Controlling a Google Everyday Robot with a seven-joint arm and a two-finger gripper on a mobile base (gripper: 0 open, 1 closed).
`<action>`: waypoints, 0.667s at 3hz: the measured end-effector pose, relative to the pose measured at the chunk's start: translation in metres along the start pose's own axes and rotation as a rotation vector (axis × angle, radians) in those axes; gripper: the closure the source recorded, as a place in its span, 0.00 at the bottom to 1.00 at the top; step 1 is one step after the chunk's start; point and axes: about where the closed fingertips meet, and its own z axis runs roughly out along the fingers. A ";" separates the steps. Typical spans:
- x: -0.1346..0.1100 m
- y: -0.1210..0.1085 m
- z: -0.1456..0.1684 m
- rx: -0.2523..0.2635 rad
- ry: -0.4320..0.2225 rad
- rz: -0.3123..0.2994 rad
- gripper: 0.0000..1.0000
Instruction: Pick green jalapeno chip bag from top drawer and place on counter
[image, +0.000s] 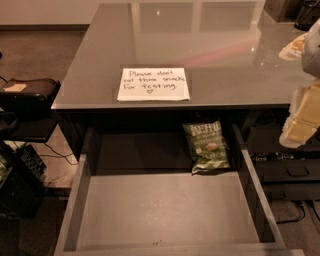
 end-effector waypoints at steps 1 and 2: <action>0.000 0.000 0.000 0.000 0.000 0.000 0.00; 0.001 0.003 0.017 0.006 -0.036 0.001 0.00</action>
Offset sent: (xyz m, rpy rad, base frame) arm 0.0065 0.0037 -0.0530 0.0897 -0.0240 0.0179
